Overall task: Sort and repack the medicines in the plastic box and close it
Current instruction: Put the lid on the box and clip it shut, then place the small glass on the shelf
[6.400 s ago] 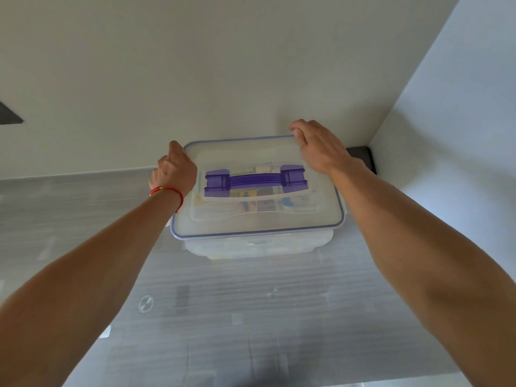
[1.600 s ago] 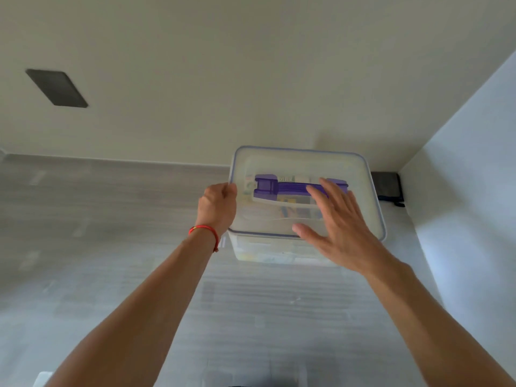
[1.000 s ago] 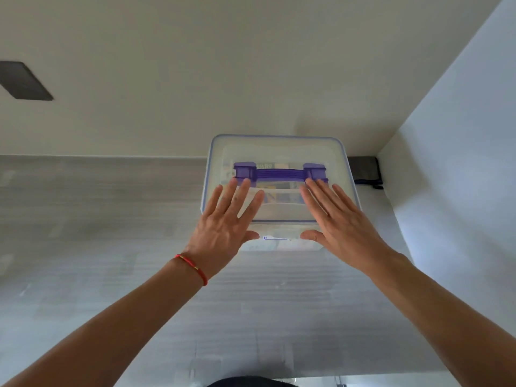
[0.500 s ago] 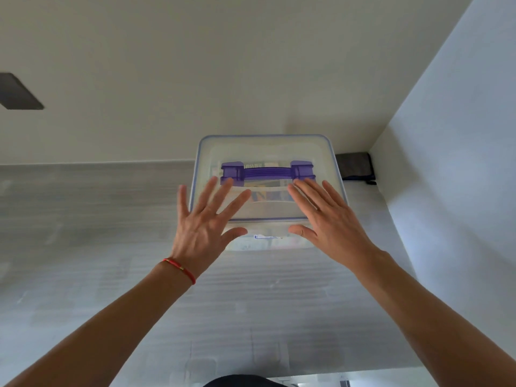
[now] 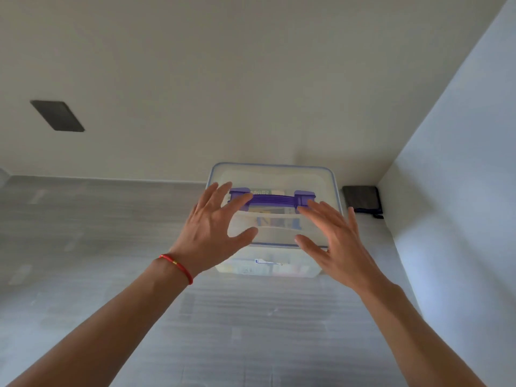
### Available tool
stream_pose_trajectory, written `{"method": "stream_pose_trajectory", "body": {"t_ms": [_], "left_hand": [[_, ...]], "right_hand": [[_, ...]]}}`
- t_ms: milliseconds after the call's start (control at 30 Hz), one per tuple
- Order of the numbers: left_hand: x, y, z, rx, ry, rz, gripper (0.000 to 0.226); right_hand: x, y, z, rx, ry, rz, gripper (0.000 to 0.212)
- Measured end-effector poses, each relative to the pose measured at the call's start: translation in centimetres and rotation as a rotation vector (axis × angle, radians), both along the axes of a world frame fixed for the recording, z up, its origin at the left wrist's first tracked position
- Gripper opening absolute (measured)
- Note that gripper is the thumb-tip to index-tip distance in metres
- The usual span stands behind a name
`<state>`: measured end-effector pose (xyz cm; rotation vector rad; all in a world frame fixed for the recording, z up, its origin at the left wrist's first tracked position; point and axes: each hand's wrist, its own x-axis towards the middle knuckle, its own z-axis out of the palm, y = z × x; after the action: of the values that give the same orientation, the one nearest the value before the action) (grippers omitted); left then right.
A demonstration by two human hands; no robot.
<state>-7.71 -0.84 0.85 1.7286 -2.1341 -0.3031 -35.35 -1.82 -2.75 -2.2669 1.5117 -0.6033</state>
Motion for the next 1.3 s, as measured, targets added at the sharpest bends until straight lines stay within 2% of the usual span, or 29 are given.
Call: {"method": "stream_pose_trajectory", "body": {"t_ms": [100, 200, 300, 533, 667, 833, 1033, 1200, 1300], "left_hand": [[-1.9, -1.2, 4.0, -0.177, 0.205, -0.029, 0.040], [-3.3, -2.3, 7.0, -0.169, 0.378, 0.005, 0.032], [-3.8, -3.0, 9.3, -0.136, 0.548, 0.024, 0.026], [-3.7, -2.6, 13.4, -0.119, 0.760, -0.143, 0.019], [-3.5, -1.6, 16.3, -0.148, 0.794, -0.275, 0.020], [-4.3, -0.5, 20.1, -0.167, 0.753, -0.428, 0.017], [-8.1, 0.3, 26.7, -0.225, 0.826, -0.551, 0.022], [-13.5, -1.0, 33.0, -0.434, 0.811, -0.512, 0.027], [-17.2, -3.2, 35.7, -0.544, 0.691, -0.418, 0.026]], "right_hand": [[-0.4, -0.6, 2.5, -0.030, -0.227, -0.040, 0.043], [-0.6, -1.3, 4.9, 0.058, -0.431, -0.087, 0.029], [-0.3, -1.5, 7.1, 0.102, -0.538, -0.150, 0.021], [2.7, 0.9, 11.9, 0.010, -0.770, -0.323, 0.023], [4.5, 2.8, 15.5, -0.088, -0.824, -0.386, 0.024], [5.1, 5.0, 20.5, -0.260, -0.811, -0.399, 0.029], [1.5, 5.5, 28.2, -0.484, -0.779, -0.407, 0.025], [-5.0, 2.6, 34.7, -0.665, -0.798, -0.479, 0.023], [-8.4, -0.2, 37.2, -0.699, -0.738, -0.515, 0.028]]}}
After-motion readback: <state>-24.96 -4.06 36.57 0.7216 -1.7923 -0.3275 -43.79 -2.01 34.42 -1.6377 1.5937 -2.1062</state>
